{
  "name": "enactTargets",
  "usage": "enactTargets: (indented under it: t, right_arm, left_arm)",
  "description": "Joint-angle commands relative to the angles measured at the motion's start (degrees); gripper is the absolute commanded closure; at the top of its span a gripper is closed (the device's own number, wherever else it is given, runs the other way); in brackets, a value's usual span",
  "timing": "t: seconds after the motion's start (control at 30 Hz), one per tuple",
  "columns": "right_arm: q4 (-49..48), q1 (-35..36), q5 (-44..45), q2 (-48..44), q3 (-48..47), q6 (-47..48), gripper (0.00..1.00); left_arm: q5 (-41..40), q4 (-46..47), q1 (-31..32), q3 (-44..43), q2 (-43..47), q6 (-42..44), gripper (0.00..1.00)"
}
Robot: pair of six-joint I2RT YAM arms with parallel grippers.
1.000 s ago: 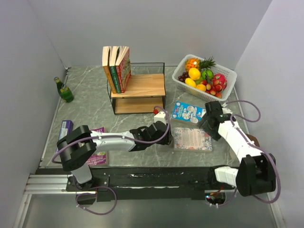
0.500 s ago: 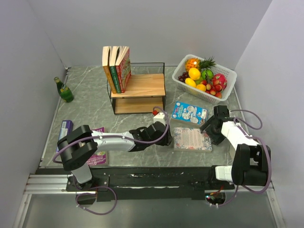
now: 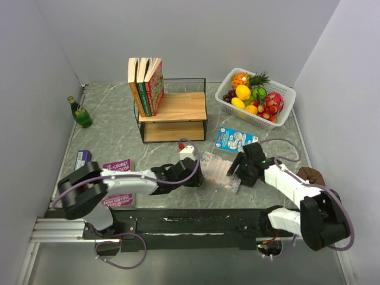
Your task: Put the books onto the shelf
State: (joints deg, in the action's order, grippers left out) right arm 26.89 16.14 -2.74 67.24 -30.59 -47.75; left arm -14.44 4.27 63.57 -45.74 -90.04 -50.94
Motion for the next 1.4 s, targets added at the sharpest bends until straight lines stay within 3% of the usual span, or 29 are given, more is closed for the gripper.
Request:
enactTargets:
  t: [0.0, 0.2, 0.3, 0.43, 0.6, 0.73, 0.97, 1.17, 1.37]
  right_arm:
    - [-0.44, 9.68, -1.56, -3.08, 3.42, -8.05, 0.22]
    - [3.23, 18.37, 1.41, -8.34, 3.27, -9.91, 0.24]
    - [11.5, 20.6, 11.42, -13.26, -2.18, -8.34, 0.23]
    - [12.49, 18.16, 20.4, -16.36, -7.81, -2.81, 0.18]
    - [4.58, 9.54, 16.46, -8.63, -11.95, 6.86, 0.17]
    - [0.18, 5.57, 14.17, -3.8, -12.39, 8.63, 0.19]
    - [-2.55, 5.04, 14.87, 4.73, -15.37, 8.81, 0.3]
    - [-4.13, 5.13, 16.01, 12.82, -17.49, 8.64, 0.4]
    - [-5.01, 6.71, 16.54, 18.71, -18.01, 9.25, 0.45]
  left_arm:
    - [-6.65, -3.21, 0.24, 4.15, 9.87, -3.46, 0.56]
    - [-12.88, -9.27, 0.33, 6.89, 18.66, -3.91, 0.56]
    - [-13.6, -9.81, 0.33, 8.55, 21.83, -3.99, 0.55]
    - [-9.74, -5.09, 0.33, 12.06, 22.72, -3.82, 0.55]
    - [-3.94, -0.23, 0.41, 13.83, 19.29, -4.08, 0.57]
    - [-5.85, -0.4, 0.68, 13.84, 18.94, -4.7, 0.57]
    - [-20.61, -6.21, -0.81, 6.9, 14.29, -3.21, 0.55]
    - [-21.16, -5.86, -5.65, 1.27, 5.85, -2.41, 0.55]
    - [-19.32, -3.15, -6.62, 2.05, 3.03, -3.47, 0.55]
